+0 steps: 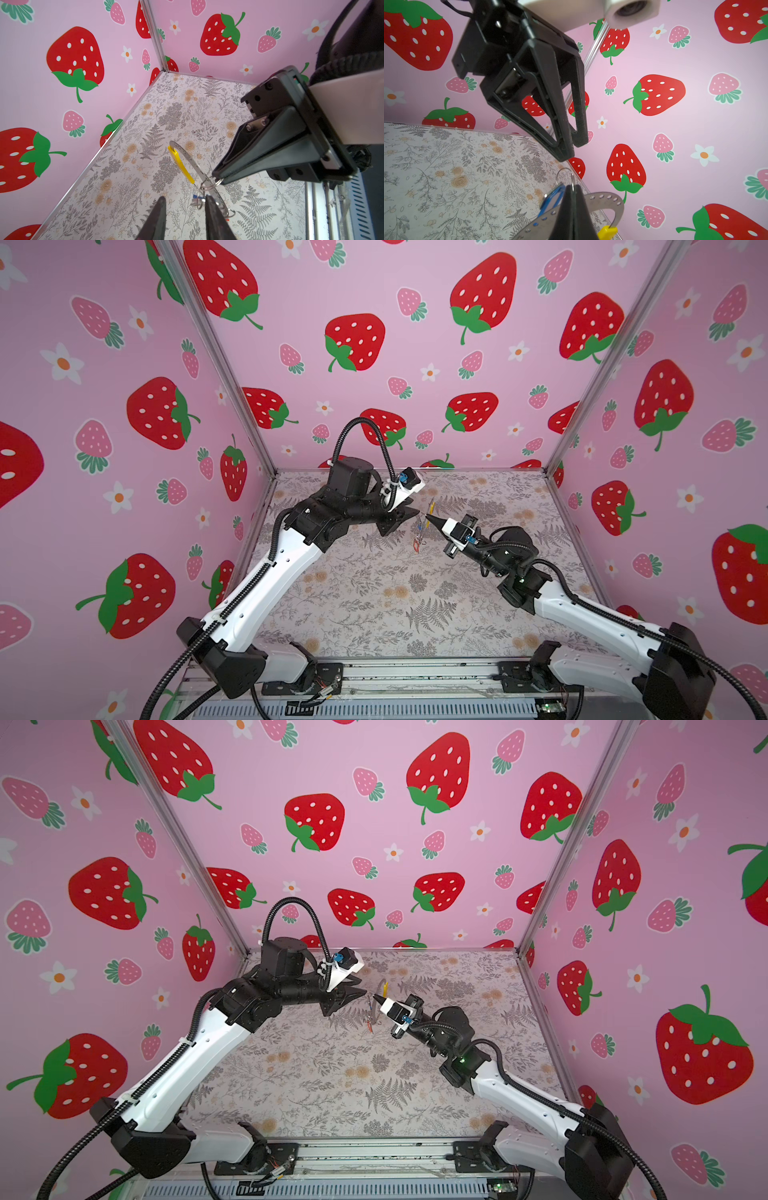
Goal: Put the keys on the keyring
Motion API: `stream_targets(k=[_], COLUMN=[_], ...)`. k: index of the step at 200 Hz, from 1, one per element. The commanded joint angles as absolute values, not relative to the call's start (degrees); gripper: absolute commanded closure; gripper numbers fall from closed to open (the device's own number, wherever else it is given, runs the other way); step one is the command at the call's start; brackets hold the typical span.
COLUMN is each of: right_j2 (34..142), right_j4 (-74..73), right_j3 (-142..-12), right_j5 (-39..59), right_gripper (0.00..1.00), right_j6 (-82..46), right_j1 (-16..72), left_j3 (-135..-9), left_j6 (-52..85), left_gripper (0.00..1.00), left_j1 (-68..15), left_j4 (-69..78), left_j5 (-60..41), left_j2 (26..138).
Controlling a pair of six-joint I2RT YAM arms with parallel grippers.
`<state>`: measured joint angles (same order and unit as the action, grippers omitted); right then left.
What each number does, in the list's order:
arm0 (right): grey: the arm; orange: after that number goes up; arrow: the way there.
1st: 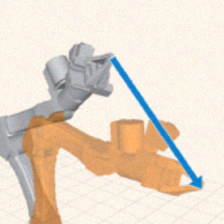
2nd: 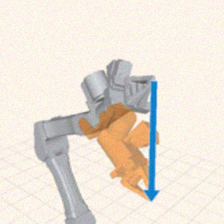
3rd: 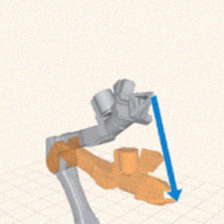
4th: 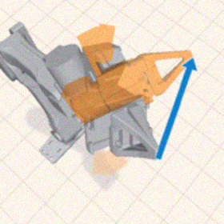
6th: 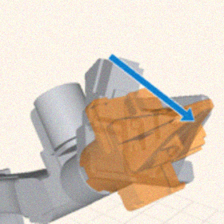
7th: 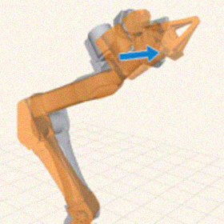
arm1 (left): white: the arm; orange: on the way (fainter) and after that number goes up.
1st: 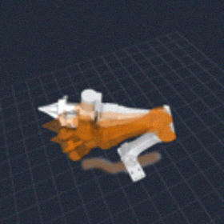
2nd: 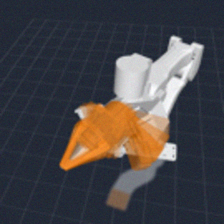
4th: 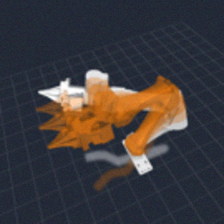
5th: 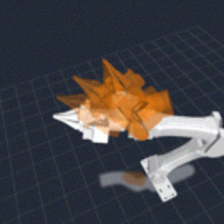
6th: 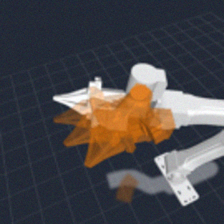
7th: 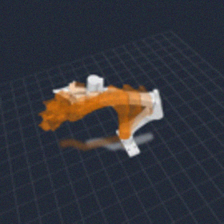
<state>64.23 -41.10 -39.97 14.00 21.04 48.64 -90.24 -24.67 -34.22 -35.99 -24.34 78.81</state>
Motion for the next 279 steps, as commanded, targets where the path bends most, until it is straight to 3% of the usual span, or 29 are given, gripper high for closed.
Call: stream_targets(k=[1, 113, 163, 202, 233, 279], right_j2=[63.95, 63.38, 63.16, 63.04, 63.38, 64.15], right_j4=[-43.62, -47.51, -49.09, -49.76, -49.91, -49.69], right_j3=[-41.84, -40.38, -39.57, -39.43, -39.64, -40.32], right_j5=[14.83, 16.17, 14.13, 15.59, 17.23, 17.4], right_gripper=[1.0, 1.0, 1.0, 1.0, 1.0, 1.0], right_j6=[20.65, 18.72, 15.82, 13.28, 11.74, 11.6], right_j1=[48.7, 48.67, 47.6, 46.03, 45.17, 44.85], left_j3=[-89.94, -89.87, -86.13, -76.56, -69.25, -68.73], left_j6=[-24.08, -24.53, -24.52, -23.62, -21.66, -19.55], left_gripper=[0.67, 0.82, 0.68, 0.64, 0.58, 0.56], left_j1=[-34.04, -34.08, -34.07, -33.77, -33.8, -33.82], left_j4=[-36.02, -36.09, -31.33, -22.48, -12.8, -10.04], left_j5=[-26.86, -33.9, -32.1, -27.38, -29.63, -30.27], left_j2=[80.02, 84.01, 80.87, 75.24, 71.84, 72.92])
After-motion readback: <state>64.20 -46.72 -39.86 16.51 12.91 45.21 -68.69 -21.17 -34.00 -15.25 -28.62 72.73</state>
